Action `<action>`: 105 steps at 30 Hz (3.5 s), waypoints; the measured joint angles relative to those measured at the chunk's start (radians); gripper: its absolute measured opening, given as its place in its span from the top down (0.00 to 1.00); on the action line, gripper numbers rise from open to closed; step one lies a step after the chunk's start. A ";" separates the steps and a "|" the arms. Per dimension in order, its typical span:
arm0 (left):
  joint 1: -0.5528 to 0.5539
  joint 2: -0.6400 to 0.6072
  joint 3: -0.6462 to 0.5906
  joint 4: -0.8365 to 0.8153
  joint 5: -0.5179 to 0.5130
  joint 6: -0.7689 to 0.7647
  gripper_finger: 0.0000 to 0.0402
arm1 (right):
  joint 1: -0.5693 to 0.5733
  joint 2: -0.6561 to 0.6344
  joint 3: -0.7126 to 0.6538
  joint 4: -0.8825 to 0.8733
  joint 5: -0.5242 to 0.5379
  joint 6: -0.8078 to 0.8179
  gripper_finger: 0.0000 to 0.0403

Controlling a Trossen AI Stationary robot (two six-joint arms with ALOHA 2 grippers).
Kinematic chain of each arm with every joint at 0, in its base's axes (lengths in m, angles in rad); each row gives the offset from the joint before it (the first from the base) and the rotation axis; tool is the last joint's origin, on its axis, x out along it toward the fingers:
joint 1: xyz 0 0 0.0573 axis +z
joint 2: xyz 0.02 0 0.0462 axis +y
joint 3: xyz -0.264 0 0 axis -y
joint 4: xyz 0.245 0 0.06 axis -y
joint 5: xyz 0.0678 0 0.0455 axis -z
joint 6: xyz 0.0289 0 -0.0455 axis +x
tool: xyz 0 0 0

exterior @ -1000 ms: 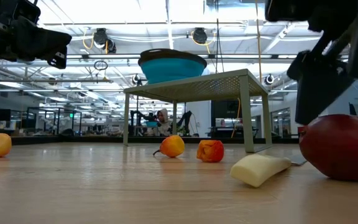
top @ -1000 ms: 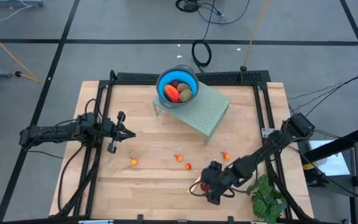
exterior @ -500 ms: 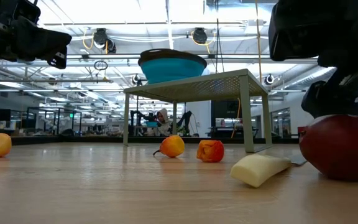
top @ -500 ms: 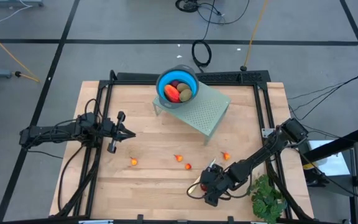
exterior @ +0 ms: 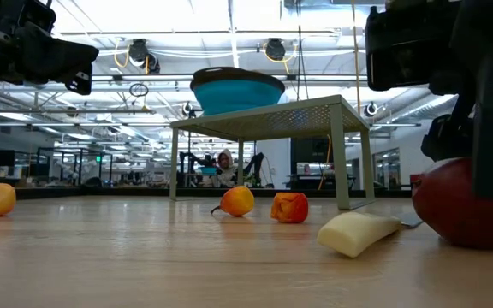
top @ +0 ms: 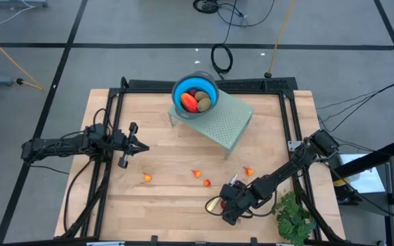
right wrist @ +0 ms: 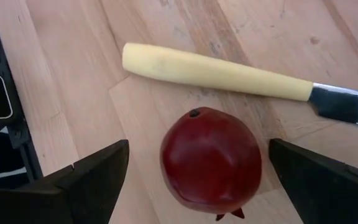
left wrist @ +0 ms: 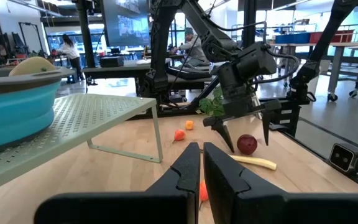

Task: Pick & Place Fruit
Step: Put the pomegranate into the blue strainer bowl on the shelf

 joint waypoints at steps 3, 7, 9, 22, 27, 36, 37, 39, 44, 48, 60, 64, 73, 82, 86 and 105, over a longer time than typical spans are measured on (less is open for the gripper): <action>0.000 0.000 0.000 0.000 0.000 0.000 0.94 | 0.000 0.000 -0.001 0.016 0.009 0.033 0.05; 0.000 0.000 0.000 0.000 0.000 0.000 0.94 | 0.000 0.001 -0.001 0.014 0.036 0.096 0.05; 0.000 0.000 0.000 0.000 0.000 0.000 0.94 | 0.000 0.001 -0.001 0.012 0.039 0.095 0.05; 0.000 0.000 0.000 0.000 0.000 0.000 0.94 | 0.000 0.002 0.000 -0.024 0.042 0.095 0.12; 0.000 0.000 0.000 0.000 0.000 0.000 0.94 | 0.000 0.002 0.000 -0.030 0.042 0.095 0.24; 0.000 0.000 0.000 0.000 -0.001 0.004 0.94 | 0.000 0.002 -0.001 -0.037 0.045 0.095 0.43; 0.000 0.000 0.000 0.000 -0.001 0.004 0.94 | 0.000 0.002 -0.002 -0.037 0.045 0.095 0.44; 0.000 0.000 0.000 0.000 -0.001 0.003 0.94 | 0.000 0.002 -0.002 -0.037 0.045 0.102 0.47; 0.000 0.000 0.000 0.000 -0.001 0.002 0.94 | 0.000 -0.001 -0.002 -0.033 0.037 0.143 0.49; 0.000 0.000 0.000 0.000 -0.002 0.000 0.94 | 0.000 -0.019 -0.003 -0.024 -0.005 0.156 0.49; 0.000 0.000 0.000 -0.001 -0.002 0.001 0.94 | -0.001 -0.178 -0.003 -0.017 0.013 0.184 0.49; 0.000 0.000 0.000 -0.001 -0.002 0.000 0.94 | -0.005 -0.224 -0.003 -0.017 0.038 0.199 0.49; 0.000 0.000 0.000 -0.001 -0.002 -0.002 0.94 | -0.017 -0.297 -0.002 0.000 0.101 0.198 0.49; 0.000 0.000 0.000 0.000 -0.001 -0.020 0.94 | -0.026 -0.296 -0.001 0.041 0.099 0.198 0.49; 0.000 0.000 0.000 0.000 -0.001 -0.021 0.94 | -0.026 -0.296 -0.001 0.040 0.099 0.198 0.49; 0.000 0.000 0.000 -0.001 -0.002 -0.023 0.94 | -0.060 -0.296 -0.001 0.348 0.200 0.009 0.50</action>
